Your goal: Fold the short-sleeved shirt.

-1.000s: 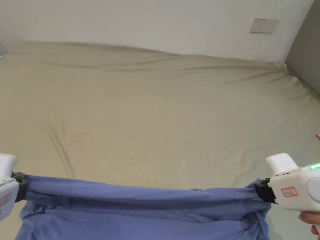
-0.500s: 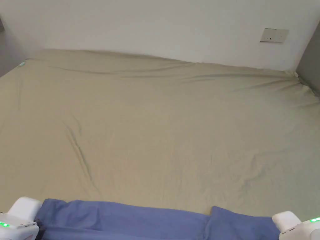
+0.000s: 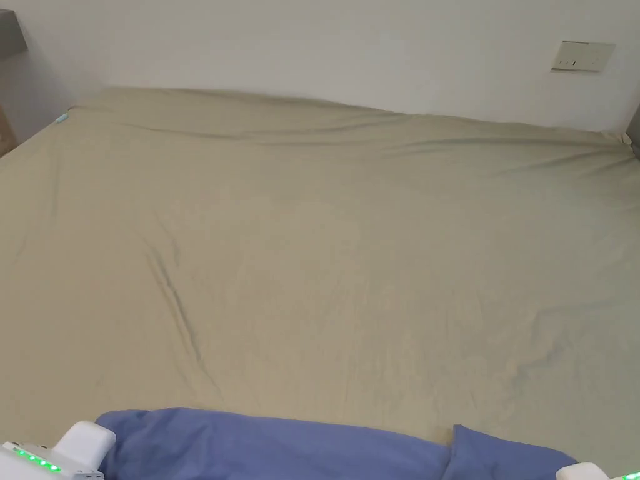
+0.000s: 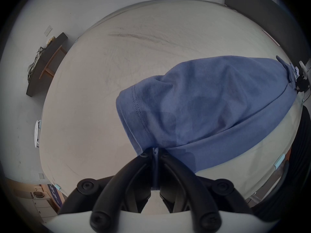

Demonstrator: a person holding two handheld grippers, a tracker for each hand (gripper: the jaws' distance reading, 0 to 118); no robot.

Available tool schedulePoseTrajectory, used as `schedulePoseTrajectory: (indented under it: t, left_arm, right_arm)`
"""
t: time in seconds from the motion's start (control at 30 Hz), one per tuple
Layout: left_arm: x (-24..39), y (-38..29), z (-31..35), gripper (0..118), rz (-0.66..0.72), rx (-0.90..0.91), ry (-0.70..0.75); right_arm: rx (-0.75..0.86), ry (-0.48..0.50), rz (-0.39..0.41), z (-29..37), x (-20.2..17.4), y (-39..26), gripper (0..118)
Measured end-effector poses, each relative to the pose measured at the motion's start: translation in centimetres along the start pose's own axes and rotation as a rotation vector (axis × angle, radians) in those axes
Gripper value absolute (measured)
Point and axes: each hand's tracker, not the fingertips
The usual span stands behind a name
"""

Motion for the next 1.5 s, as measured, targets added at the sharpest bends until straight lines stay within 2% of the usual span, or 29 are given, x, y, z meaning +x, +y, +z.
schedulePoseTrajectory:
  t: [0.03, 0.07, 0.1, 0.13, 0.17, 0.2, 0.23, 0.27, 0.3, 0.37, 0.43, 0.57, 0.67, 0.73, 0.83, 0.87, 0.9, 0.93, 0.97, 1.0, 1.07, 1.2, 1.5]
  left_arm:
    - [0.0, 0.1, 0.2, 9, -0.002, 0.000, 0.001]
    - [-0.1, 0.3, 0.8, 11, -0.001, -0.001, 0.002]
    - [-0.3, 0.5, 1.3, 18, 0.007, -0.003, 0.001]
    - [-0.7, 1.0, 2.2, 29, 0.031, 0.017, -0.005]
    - [-1.1, 1.6, 3.3, 52, 0.064, 0.066, -0.010]
    - [-1.4, 2.3, 4.4, 95, 0.093, 0.111, -0.007]
    - [-1.7, 3.1, 5.6, 116, 0.117, 0.154, -0.002]
    - [-2.0, 3.7, 6.9, 117, 0.143, 0.223, 0.004]
    - [-2.0, 4.5, 9.2, 111, 0.181, 0.370, 0.005]
    - [-1.8, 5.7, 13.0, 110, 0.272, 0.479, -0.039]
    - [-1.1, 6.5, 16.5, 110, 0.303, 0.626, -0.043]
    - [1.5, 8.1, 22.8, 111, 0.302, 0.896, 0.050]
    - [3.7, 8.7, 25.2, 107, 0.268, 1.020, 0.101]
    - [4.7, 8.9, 25.8, 84, 0.252, 1.058, 0.131]
    - [7.1, 8.6, 26.6, 69, 0.259, 1.098, 0.157]
    - [7.6, 8.4, 26.5, 50, 0.254, 1.102, 0.158]
    - [8.2, 8.3, 26.4, 26, 0.248, 1.112, 0.156]
    - [8.8, 8.2, 26.2, 14, 0.241, 1.116, 0.164]
    - [9.3, 8.2, 26.1, 10, 0.233, 1.116, 0.170]
    - [9.8, 8.1, 26.0, 9, 0.220, 1.113, 0.172]
    - [10.3, 8.3, 25.7, 0, 0.205, 1.111, 0.173]
    - [10.7, 8.3, 25.9, 0, 0.190, 1.112, 0.189]
    - [9.8, 8.5, 24.1, 0, 0.165, 1.062, 0.198]
  right_arm:
    - [0.003, -0.001, -0.008, 0.4, 0.2, 0.0, 19]
    - [0.001, 0.001, -0.016, 1.0, 0.4, 0.1, 31]
    - [-0.008, -0.014, -0.019, 1.9, 0.4, 0.3, 59]
    - [0.003, -0.049, -0.016, 2.8, 0.4, 0.4, 86]
    - [0.043, -0.088, -0.009, 3.8, 0.6, 0.6, 105]
    - [0.120, -0.099, -0.007, 5.4, 0.7, 0.8, 108]
    - [0.181, -0.100, -0.018, 7.0, 0.8, 1.2, 108]
    - [0.235, -0.100, -0.039, 8.6, 0.8, 1.6, 108]
    - [0.316, -0.108, -0.061, 10.5, 0.6, 1.9, 108]
    - [0.501, -0.139, -0.074, 14.6, -0.3, 2.3, 108]
    - [0.689, -0.182, -0.076, 18.3, -1.8, 2.3, 108]
    - [0.937, -0.278, -0.137, 23.3, -6.0, 1.5, 108]
    - [1.114, -0.270, -0.150, 24.8, -9.2, 0.6, 106]
    - [1.181, -0.267, -0.121, 25.3, -11.3, 0.2, 97]
    - [1.257, -0.324, -0.033, 25.3, -14.6, -0.3, 89]
    - [1.274, -0.339, -0.007, 25.2, -15.6, -0.4, 76]
    - [1.300, -0.351, 0.001, 25.0, -16.5, -0.4, 44]
    - [1.318, -0.397, -0.022, 24.8, -17.3, -0.5, 15]
    - [1.340, -0.380, -0.014, 24.7, -18.1, -0.6, 2]
    - [1.325, -0.365, -0.011, 24.7, -18.6, -0.7, 2]
    - [1.314, -0.338, 0.010, 24.4, -19.3, -0.4, 2]
    - [1.333, -0.388, 0.040, 24.3, -20.1, -0.5, 2]
    - [1.289, -0.368, 0.027, 23.3, -19.2, 0.1, 2]
